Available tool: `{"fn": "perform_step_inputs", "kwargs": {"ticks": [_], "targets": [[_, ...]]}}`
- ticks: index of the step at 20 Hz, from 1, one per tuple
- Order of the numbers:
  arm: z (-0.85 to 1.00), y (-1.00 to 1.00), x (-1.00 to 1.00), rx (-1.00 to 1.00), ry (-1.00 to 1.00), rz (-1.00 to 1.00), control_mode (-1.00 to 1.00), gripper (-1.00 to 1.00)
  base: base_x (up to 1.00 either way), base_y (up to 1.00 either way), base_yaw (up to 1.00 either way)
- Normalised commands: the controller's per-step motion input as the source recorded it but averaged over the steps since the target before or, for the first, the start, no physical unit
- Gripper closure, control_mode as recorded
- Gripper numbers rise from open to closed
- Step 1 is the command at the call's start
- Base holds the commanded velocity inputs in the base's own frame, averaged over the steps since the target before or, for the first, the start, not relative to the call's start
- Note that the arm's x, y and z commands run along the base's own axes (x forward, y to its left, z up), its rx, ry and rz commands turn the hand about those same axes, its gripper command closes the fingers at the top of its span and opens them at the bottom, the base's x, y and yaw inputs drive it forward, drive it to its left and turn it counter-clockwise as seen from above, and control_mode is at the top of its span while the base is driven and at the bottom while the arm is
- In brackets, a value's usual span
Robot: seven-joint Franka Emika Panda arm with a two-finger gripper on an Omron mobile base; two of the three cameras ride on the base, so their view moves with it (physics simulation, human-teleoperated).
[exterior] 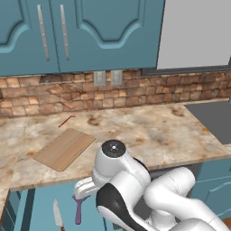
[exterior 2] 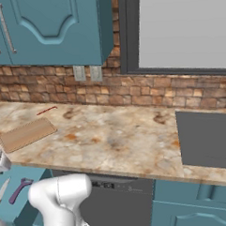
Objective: Open the drawer on the left and place the cutting tools on the cutting board.
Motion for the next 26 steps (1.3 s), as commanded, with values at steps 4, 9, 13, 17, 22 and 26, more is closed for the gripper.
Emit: {"fn": "perform_step_inputs", "kwargs": {"ticks": [4, 9, 13, 17, 22, 26], "targets": [[-0.25, 0.11, 0.02, 0.53, 0.06, -0.18, -1.0, -1.0, 0.0, 0.0, 0.0], [-0.04, 0.14, 0.11, 0.08, 0.08, -0.05, -1.0, -1.0, 0.0, 0.0, 0.0], [-0.01, 0.05, 0.29, 0.0, 0.12, 0.0, -1.0, -1.0, 0.0, 0.0, 0.0], [0.0, 0.19, 0.66, 0.0, 0.41, 0.0, -1.0, -1.0, 0.0, 0.0, 0.0], [-0.02, 0.29, 0.53, -0.02, 0.5, 0.0, -1.0, -1.0, 0.0, 0.0, 0.0], [-0.49, 0.48, 0.07, -0.17, 0.43, 0.04, -1.0, -1.0, 0.0, 0.0, 0.0]]}}
